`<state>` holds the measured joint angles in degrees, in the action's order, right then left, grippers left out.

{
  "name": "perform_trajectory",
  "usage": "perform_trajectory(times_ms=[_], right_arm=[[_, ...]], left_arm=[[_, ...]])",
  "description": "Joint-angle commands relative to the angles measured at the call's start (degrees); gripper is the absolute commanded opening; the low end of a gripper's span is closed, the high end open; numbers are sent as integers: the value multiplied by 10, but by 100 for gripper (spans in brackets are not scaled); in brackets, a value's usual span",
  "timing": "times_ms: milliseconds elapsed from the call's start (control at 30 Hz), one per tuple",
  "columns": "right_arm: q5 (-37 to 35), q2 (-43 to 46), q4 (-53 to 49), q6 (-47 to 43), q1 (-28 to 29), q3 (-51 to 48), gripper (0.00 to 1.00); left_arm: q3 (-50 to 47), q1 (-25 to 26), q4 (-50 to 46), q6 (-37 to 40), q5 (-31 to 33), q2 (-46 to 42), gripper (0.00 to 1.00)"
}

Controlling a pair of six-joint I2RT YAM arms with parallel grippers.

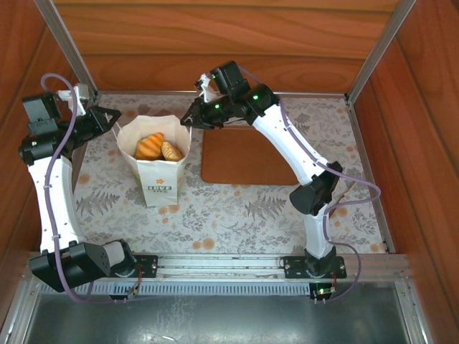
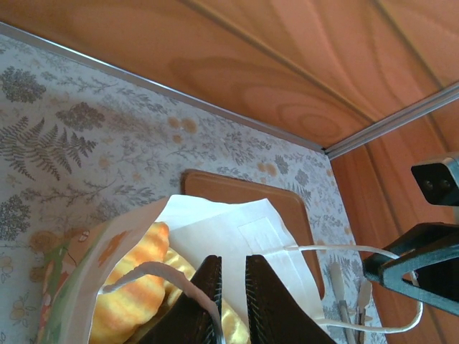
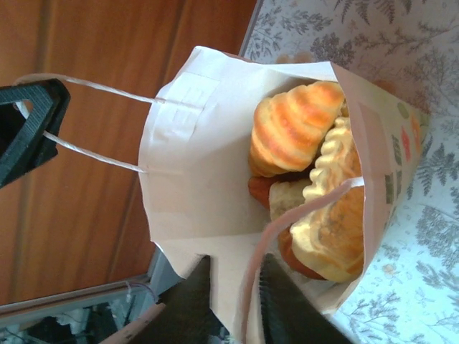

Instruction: Take the fake bread out of the paper bag

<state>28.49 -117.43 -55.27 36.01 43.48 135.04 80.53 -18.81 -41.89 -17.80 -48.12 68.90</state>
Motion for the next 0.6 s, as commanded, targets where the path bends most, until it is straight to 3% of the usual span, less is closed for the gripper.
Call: perform_trajectory(times_ms=[0,100,567], right_arm=[[-10,15,-21,-15,2,9,14],[-19,14,-17,-20,2,7,10],[-42,-7,173,-4,0,-83,7]], left_arm=[[30,-6,4,3,5,-9,11],[48,-6,4,4,28,-2,1],[206,-4,1,37,31,132,0]])
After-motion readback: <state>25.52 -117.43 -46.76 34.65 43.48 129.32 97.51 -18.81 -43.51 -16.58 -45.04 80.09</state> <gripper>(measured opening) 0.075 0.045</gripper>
